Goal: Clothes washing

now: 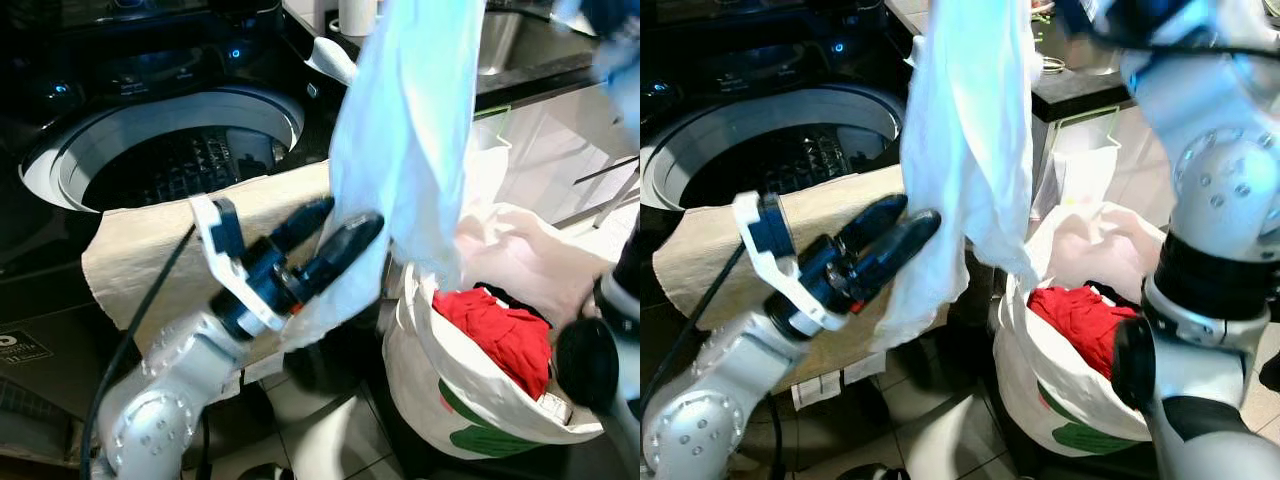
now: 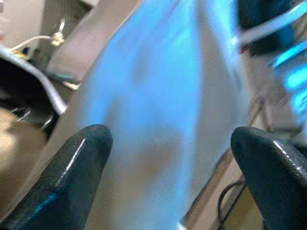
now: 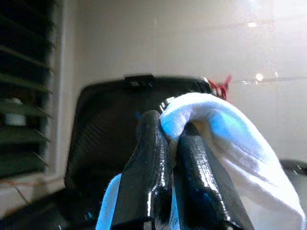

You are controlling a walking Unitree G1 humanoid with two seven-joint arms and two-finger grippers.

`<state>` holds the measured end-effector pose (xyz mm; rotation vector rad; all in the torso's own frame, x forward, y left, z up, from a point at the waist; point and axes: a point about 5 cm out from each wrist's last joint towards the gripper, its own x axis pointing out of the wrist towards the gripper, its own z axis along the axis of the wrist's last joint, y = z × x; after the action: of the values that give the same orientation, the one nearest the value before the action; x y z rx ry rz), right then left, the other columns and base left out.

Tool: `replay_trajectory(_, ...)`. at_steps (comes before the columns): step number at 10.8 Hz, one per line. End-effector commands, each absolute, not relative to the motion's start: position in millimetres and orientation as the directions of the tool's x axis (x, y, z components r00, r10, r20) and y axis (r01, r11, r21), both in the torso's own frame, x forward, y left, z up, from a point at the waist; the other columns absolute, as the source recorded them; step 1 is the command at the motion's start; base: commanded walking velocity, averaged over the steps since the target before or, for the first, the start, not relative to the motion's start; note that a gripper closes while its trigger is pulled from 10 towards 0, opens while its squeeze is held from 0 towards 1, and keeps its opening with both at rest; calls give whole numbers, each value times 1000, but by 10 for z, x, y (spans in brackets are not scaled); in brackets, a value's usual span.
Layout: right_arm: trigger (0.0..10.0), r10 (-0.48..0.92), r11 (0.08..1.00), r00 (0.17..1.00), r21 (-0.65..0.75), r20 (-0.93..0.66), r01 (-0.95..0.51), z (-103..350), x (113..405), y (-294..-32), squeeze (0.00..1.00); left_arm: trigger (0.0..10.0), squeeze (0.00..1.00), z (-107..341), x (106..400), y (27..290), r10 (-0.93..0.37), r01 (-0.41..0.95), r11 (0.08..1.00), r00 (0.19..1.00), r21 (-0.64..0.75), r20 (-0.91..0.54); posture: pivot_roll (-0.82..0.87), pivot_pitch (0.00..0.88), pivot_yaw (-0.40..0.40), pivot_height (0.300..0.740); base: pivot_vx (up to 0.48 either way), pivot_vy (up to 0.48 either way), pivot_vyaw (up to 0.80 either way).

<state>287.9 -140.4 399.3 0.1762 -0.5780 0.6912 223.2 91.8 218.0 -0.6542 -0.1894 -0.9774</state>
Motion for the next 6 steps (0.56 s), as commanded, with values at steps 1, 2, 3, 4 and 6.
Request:
replay_trajectory(1, 0, 559, 773, 628, -66, 542, -631, 3952, 2878, -1367, 0, 10000, 1000, 2259, 2222, 915, -703, 828, 348, 541, -439, 462, -58, 6, 68, 740, 0, 0, 0)
replay_trajectory(2, 0, 564, 775, 636, -71, 527, -628, 3899, 2891, -1333, 0, 10000, 1000, 2290, 2222, 899, -709, 836, 333, 527, -436, 469, -57, 10, 70, 740, 0, 0, 0)
replay_trajectory(3, 0, 567, 786, 657, -86, 498, -613, 3805, 2925, -1269, 0, 10000, 1000, 2314, 2211, 845, -731, 851, 324, 502, -412, 462, -57, 14, 70, 740, 0, 0, 0)
replay_trajectory(4, 0, 565, 790, 664, -90, 490, -606, 3768, 2944, -1235, 0, 10000, 1000, 2318, 2202, 801, -746, 857, 331, 493, -394, 447, -57, 18, 71, 740, 0, 0, 0)
replay_trajectory(6, 0, 545, 809, 687, -86, 481, -582, 3714, 3006, -1101, 0, 10000, 0, 2267, 2246, 701, -772, 841, 456, 537, -293, 340, -59, 21, 70, 740, 0, 0, 0)
